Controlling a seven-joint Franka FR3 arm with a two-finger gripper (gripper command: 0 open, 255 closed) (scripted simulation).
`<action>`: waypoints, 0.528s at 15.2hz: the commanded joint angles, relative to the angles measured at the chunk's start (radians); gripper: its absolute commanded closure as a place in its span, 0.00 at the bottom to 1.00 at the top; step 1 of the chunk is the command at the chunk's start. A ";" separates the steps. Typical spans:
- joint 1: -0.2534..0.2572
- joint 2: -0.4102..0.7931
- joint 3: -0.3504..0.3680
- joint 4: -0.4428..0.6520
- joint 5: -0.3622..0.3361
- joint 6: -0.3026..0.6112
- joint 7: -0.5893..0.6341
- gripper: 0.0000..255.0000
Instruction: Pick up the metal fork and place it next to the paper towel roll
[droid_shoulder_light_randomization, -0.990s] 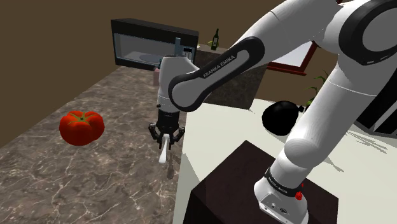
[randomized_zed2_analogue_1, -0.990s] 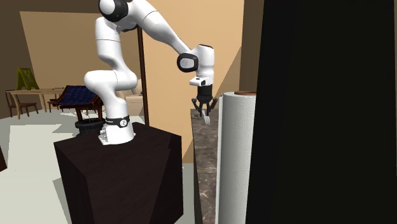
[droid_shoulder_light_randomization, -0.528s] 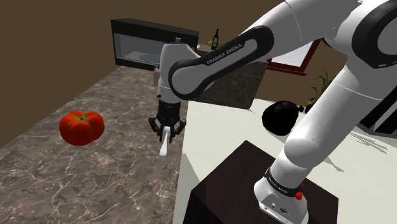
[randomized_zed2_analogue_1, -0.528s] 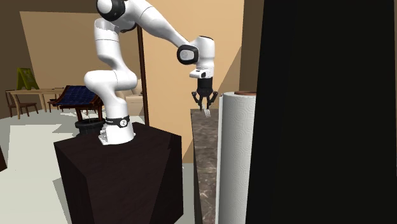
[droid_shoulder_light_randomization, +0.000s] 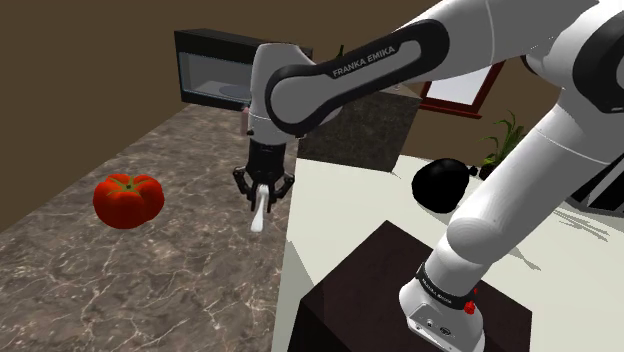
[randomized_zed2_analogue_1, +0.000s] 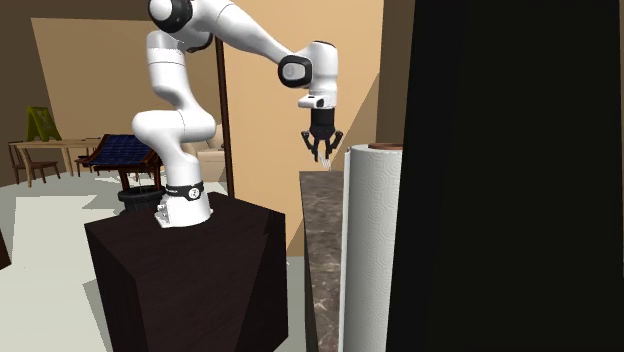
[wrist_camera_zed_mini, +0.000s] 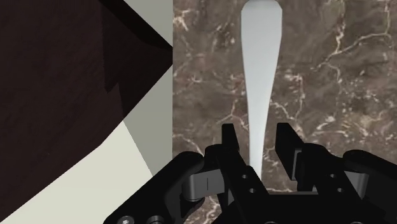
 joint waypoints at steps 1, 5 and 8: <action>0.000 -0.022 -0.007 0.014 0.008 -0.034 -0.005 1.00; -0.001 -0.049 -0.016 0.046 0.014 -0.091 -0.007 1.00; -0.001 -0.066 -0.022 0.073 0.017 -0.134 -0.007 1.00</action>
